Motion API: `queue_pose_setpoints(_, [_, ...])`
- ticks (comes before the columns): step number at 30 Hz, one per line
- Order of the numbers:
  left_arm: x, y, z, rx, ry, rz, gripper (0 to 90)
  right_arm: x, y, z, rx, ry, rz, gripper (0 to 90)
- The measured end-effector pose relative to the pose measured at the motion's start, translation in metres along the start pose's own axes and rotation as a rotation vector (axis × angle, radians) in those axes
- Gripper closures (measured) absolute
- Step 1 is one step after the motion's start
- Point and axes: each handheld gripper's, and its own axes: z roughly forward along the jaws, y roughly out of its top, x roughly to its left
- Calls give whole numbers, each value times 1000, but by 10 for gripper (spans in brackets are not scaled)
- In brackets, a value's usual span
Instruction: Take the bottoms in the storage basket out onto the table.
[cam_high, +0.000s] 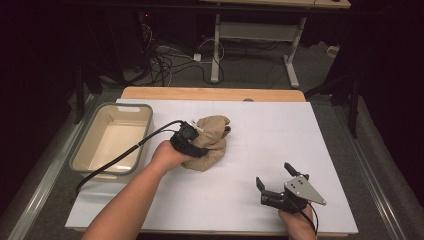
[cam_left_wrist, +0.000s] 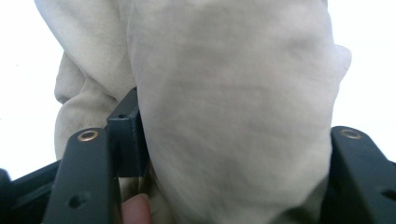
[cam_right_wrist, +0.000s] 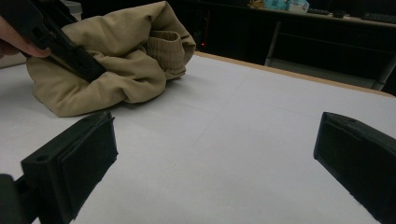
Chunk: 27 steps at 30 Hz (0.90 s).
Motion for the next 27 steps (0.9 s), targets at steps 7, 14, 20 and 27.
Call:
queue_pose_setpoints(7, [-5, -7, 16, -76, 0, 26, 329, 0, 0, 8, 5, 5, -3, 2])
queue_pose_setpoints(14, [-6, -11, 23, -131, 0, 22, 291, 1, 0, 15, 12, 14, -5, 3])
queue_pose_setpoints(20, [-6, -17, 29, -189, 0, 26, 216, 0, 1, 19, 11, 15, -1, 3])
queue_pose_setpoints(27, [-5, -25, 33, -257, -12, 11, 166, 2, 2, 27, 13, 25, -2, 3])
